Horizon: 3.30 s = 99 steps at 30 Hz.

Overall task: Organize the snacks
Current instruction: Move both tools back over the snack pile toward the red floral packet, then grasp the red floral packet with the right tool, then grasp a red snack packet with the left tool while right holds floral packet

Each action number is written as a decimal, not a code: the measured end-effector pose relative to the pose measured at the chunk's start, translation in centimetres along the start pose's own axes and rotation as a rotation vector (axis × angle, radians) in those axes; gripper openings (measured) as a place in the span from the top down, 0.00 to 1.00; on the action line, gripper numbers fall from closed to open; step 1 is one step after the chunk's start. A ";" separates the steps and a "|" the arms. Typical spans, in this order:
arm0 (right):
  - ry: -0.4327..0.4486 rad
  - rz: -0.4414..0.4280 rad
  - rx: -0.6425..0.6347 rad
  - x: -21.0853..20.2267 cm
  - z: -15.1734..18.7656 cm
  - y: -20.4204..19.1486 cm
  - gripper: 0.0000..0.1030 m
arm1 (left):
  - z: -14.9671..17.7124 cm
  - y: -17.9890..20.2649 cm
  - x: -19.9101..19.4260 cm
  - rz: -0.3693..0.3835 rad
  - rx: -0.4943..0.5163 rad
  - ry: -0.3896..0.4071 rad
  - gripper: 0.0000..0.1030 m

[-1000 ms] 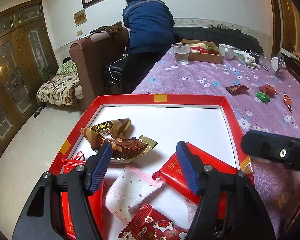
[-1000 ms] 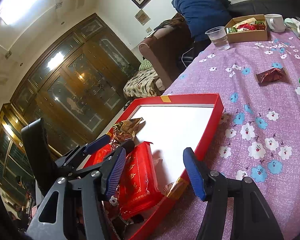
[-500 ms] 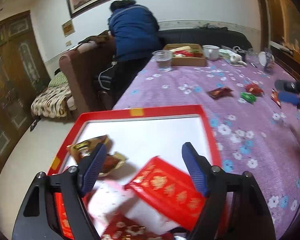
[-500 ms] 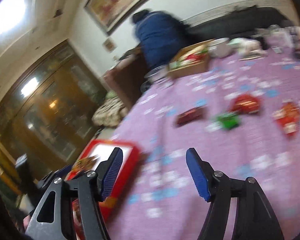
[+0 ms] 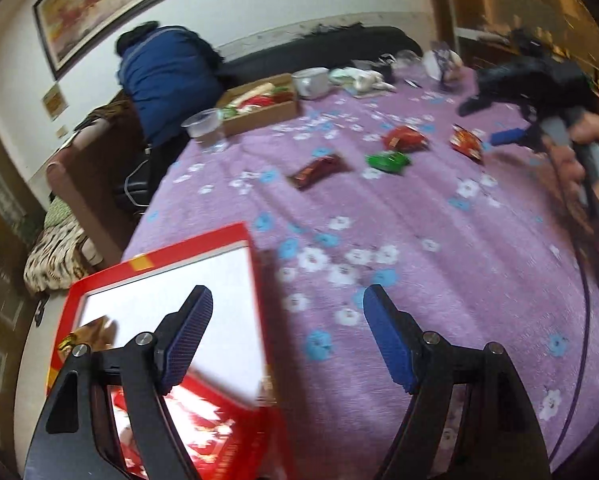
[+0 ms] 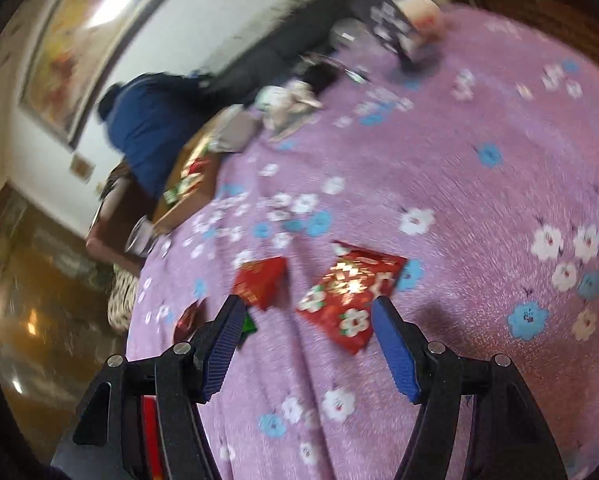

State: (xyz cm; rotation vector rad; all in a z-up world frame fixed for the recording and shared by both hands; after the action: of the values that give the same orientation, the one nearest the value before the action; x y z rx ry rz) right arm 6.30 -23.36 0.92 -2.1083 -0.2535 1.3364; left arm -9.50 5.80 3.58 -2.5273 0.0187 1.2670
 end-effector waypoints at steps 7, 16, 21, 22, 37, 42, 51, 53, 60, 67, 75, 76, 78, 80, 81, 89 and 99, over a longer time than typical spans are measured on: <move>-0.020 0.071 0.040 3.0 -1.0 0.3 0.34 | 0.0 1.3 0.5 -0.003 0.048 -0.033 0.24; 0.136 0.481 -0.268 5.5 -0.6 -3.0 0.56 | -3.5 1.7 0.3 0.003 0.084 -0.022 0.24; 0.122 0.513 -0.303 4.8 -0.9 -2.6 0.66 | -8.4 3.0 1.2 0.065 0.072 -0.012 0.24; 0.109 0.473 -0.276 4.3 -1.2 -2.1 0.67 | -9.3 3.3 1.7 0.068 0.071 -0.015 0.24; 0.023 0.237 -0.071 2.6 -3.6 2.1 0.66 | -20.4 9.5 12.1 0.157 0.080 -0.215 0.24; 0.010 0.203 -0.047 2.5 -3.8 2.6 0.66 | -21.1 10.4 15.2 0.176 0.013 -0.295 0.24; 0.007 0.192 -0.035 2.5 -3.8 2.7 0.66 | -19.3 11.3 15.8 0.257 -0.004 -0.278 0.23; 0.007 0.193 -0.035 2.5 -3.9 2.7 0.66 | -18.6 11.6 15.4 0.280 0.020 -0.265 0.24; 0.012 0.192 -0.036 2.5 -3.8 2.7 0.66 | -16.6 14.7 11.4 0.435 0.248 -0.160 0.63; 0.015 0.190 -0.036 2.5 -3.9 2.7 0.65 | -17.6 15.7 8.9 0.276 0.378 -0.048 0.39; 0.015 0.195 -0.042 2.6 -3.8 2.7 0.64 | -19.0 15.4 12.3 0.280 0.276 -0.144 0.38; 0.015 0.195 -0.042 2.6 -3.8 2.7 0.64 | -19.0 15.6 12.6 0.291 0.262 -0.156 0.38; 0.016 0.196 -0.043 2.6 -3.8 2.7 0.64 | -18.6 15.7 13.1 0.307 0.242 -0.176 0.39; 0.018 0.204 -0.050 2.6 -3.8 2.6 0.65 | -18.3 15.9 13.2 0.323 0.221 -0.185 0.39; 0.019 0.209 -0.055 2.7 -3.8 2.5 0.65 | -18.3 15.8 13.3 0.334 0.203 -0.192 0.39; 0.025 0.249 -0.095 2.8 -3.8 2.1 0.65 | -18.3 14.8 13.1 0.438 0.084 -0.212 0.44; 0.023 0.245 -0.092 2.8 -3.8 2.1 0.65 | -19.5 13.6 13.6 0.505 -0.056 -0.274 0.45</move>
State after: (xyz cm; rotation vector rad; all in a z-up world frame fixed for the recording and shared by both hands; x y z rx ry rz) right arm 10.57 -25.19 -1.29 -2.2889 -0.0478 1.4623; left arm 11.89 -10.94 0.13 -2.4540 0.5995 1.8113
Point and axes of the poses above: each gripper's, at about its wrist camera, not at the fingertips, and x roughly the way its jaws point, y to its right, z to its underside, the point moved 1 cm from there along x, roughly the way its jaws point, and after that the axes turned 10 degrees about -y, right-handed, at the moved point
